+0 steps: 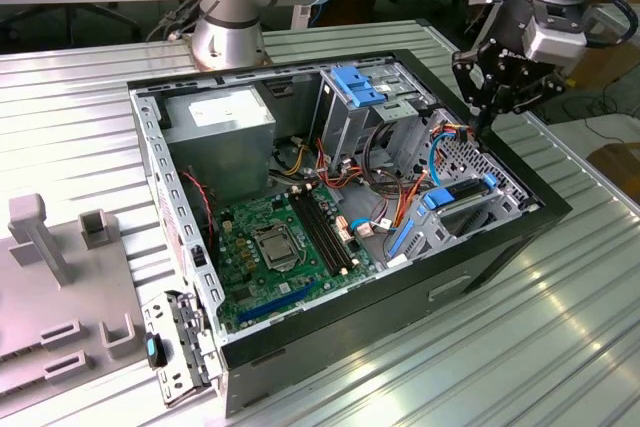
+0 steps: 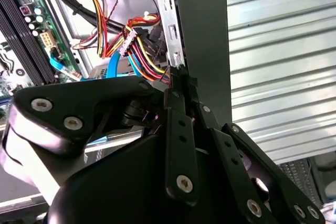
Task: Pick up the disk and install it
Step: 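Insert the first disk wire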
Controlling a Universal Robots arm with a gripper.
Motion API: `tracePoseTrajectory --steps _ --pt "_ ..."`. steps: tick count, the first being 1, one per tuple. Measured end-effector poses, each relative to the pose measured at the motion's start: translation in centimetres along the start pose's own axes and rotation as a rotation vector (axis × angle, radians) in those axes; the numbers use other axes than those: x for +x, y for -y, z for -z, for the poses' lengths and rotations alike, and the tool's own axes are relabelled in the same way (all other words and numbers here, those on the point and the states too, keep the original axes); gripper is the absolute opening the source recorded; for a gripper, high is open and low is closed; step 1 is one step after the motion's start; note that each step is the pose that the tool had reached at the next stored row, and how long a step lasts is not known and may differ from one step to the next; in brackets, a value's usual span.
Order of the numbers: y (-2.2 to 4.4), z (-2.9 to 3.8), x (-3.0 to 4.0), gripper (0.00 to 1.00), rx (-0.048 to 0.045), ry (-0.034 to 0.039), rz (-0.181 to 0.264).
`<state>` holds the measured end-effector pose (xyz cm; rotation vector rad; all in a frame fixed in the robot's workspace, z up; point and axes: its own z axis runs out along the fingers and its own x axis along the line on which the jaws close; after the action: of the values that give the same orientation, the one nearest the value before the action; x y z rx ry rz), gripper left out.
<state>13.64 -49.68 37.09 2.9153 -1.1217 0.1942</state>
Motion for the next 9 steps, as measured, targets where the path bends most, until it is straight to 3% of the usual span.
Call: tracePoseTrajectory --steps 9 --pt "-0.11 -0.03 0.10 0.16 -0.0148 -0.0023 -0.113"
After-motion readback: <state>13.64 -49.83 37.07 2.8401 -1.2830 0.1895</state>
